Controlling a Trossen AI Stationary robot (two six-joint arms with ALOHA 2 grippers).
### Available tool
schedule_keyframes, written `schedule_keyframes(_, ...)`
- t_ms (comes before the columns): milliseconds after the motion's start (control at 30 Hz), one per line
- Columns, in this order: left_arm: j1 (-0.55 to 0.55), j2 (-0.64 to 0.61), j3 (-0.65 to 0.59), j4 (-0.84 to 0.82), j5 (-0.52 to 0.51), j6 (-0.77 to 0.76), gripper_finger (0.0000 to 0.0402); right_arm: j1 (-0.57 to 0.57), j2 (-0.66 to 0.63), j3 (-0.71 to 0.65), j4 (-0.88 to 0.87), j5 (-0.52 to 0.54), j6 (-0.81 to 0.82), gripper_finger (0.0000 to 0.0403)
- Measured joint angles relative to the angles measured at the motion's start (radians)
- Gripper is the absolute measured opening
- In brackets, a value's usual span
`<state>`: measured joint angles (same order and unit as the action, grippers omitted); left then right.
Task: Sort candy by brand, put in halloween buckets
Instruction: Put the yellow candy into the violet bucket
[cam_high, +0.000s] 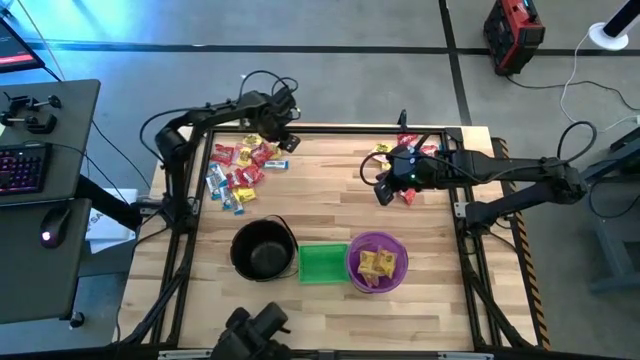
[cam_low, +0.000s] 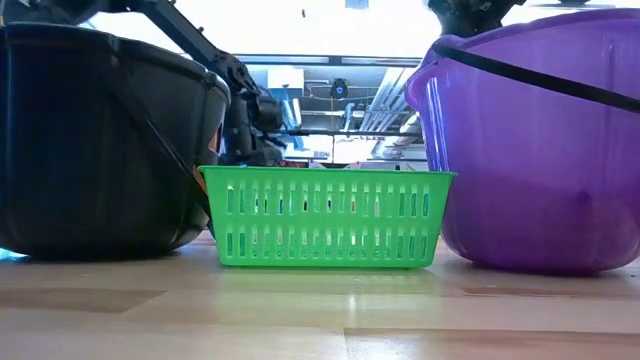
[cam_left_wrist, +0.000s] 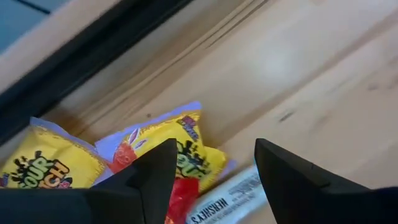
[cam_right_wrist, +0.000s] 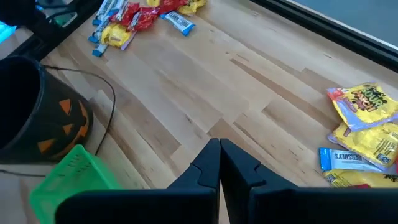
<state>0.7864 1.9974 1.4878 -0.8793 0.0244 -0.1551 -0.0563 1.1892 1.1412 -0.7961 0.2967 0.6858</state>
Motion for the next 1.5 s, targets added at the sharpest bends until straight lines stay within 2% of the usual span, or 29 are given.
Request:
schedule_keyframes(233, 0.000, 0.072, 0.000, 0.001, -0.083, -0.054, 0.0212, 0.000, 0.000, 0.000, 0.001, 0.047, 0.056, 0.0002)
schedule_keyframes(433, 0.000, 0.088, -0.002, 0.009, -0.098, -0.026, 0.0199, 0.000, 0.000, 0.000, 0.001, 0.048, 0.058, 0.0002)
schedule_keyframes(533, 0.000, 0.083, -0.003, -0.002, -0.102, 0.010, 0.0146, 0.000, 0.000, 0.000, 0.001, 0.048, 0.058, 0.0002)
schedule_keyframes(633, 0.000, 0.065, -0.003, -0.015, -0.091, 0.033, 0.0047, 0.000, 0.000, 0.000, 0.001, 0.050, 0.058, 0.0002)
schedule_keyframes(667, 0.000, 0.053, -0.003, -0.016, -0.084, 0.038, 0.0026, 0.000, 0.000, 0.000, 0.001, 0.057, 0.058, 0.0002)
schedule_keyframes(800, -0.005, -0.020, 0.009, -0.023, -0.047, 0.031, 0.0013, 0.000, -0.002, 0.000, 0.012, 0.094, 0.057, 0.0002)
schedule_keyframes(933, -0.046, -0.151, 0.011, -0.022, -0.012, 0.019, 0.0005, -0.002, -0.041, 0.015, 0.085, 0.123, -0.009, 0.0002)
schedule_keyframes(1067, -0.171, -0.286, 0.011, -0.019, 0.006, 0.007, 0.0002, -0.007, -0.092, 0.048, 0.092, 0.188, -0.083, 0.0002)
schedule_keyframes(1200, -0.379, -0.373, 0.013, 0.044, 0.038, -0.042, 0.0001, -0.029, -0.153, 0.056, 0.089, 0.223, -0.109, 0.0002)
schedule_keyframes(1367, -0.626, -0.355, 0.013, 0.253, 0.141, -0.089, 0.0001, -0.055, -0.206, 0.056, 0.082, 0.216, -0.103, 0.0002)
schedule_keyframes(1500, -0.739, -0.264, 0.013, 0.574, 0.210, -0.122, 0.0000, -0.063, -0.217, 0.056, 0.076, 0.206, -0.126, 0.0002)
